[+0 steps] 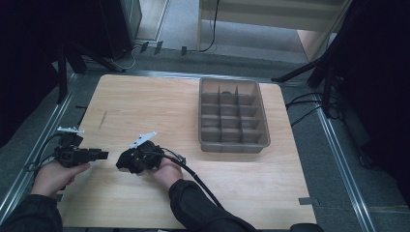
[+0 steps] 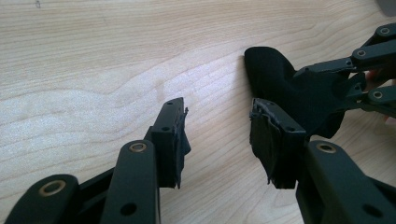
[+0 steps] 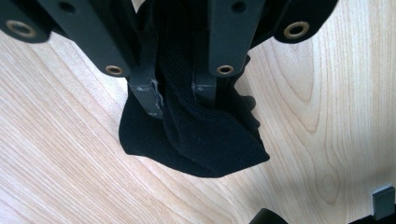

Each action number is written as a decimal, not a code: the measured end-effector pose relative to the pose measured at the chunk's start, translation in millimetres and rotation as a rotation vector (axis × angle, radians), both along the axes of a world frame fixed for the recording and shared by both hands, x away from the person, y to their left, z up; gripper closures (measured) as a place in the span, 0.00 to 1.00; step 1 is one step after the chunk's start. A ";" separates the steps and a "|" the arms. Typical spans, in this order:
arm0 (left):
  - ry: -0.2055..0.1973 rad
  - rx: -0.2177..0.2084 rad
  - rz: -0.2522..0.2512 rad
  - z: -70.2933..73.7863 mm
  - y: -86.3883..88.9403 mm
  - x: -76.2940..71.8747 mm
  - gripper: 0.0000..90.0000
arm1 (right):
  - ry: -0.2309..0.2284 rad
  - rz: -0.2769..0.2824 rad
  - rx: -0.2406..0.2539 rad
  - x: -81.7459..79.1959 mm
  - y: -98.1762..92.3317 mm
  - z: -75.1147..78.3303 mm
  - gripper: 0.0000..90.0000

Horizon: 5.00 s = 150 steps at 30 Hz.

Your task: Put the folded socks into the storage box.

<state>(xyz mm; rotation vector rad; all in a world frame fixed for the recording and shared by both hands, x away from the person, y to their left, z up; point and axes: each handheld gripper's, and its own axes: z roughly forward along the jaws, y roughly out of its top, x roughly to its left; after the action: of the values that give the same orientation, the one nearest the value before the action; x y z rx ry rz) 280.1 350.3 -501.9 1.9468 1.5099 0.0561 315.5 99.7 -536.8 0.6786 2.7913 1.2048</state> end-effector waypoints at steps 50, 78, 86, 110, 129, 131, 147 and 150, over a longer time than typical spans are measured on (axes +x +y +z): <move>-0.041 0.016 -0.046 1.0 -10.3 -1.9 0.58 | 0.029 0.060 0.010 19.5 -52.4 61.6 0.87; -0.037 0.016 -0.062 0.9 -17.3 -1.0 0.58 | 0.022 0.011 0.010 36.6 -102.3 94.9 0.87; -0.037 0.015 -0.067 0.9 -21.0 -0.3 0.58 | 0.008 -0.026 0.011 45.9 -123.2 107.5 0.87; -0.093 0.033 -0.124 7.1 -31.5 -2.6 0.58 | -0.027 -0.155 0.023 60.6 -196.5 121.5 0.87; -0.069 0.023 -0.176 4.0 -41.7 4.8 0.57 | -0.012 -0.273 -0.021 65.0 -250.8 95.8 0.87; -0.068 0.024 -0.179 3.7 -42.9 5.6 0.57 | -0.008 -0.287 -0.031 66.6 -252.9 92.0 0.87; -0.072 0.022 -0.183 3.8 -44.0 6.4 0.57 | 0.032 -0.251 -0.122 73.0 -227.7 66.1 0.86; -0.074 0.019 -0.186 4.3 -44.7 6.4 0.57 | 0.049 -0.252 -0.120 75.2 -227.7 65.2 0.86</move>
<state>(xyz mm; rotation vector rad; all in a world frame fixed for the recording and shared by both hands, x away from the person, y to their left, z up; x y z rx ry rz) 286.5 305.6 -497.6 2.0689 1.2797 0.0613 390.6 -128.1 -471.7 1.0241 2.6852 0.9796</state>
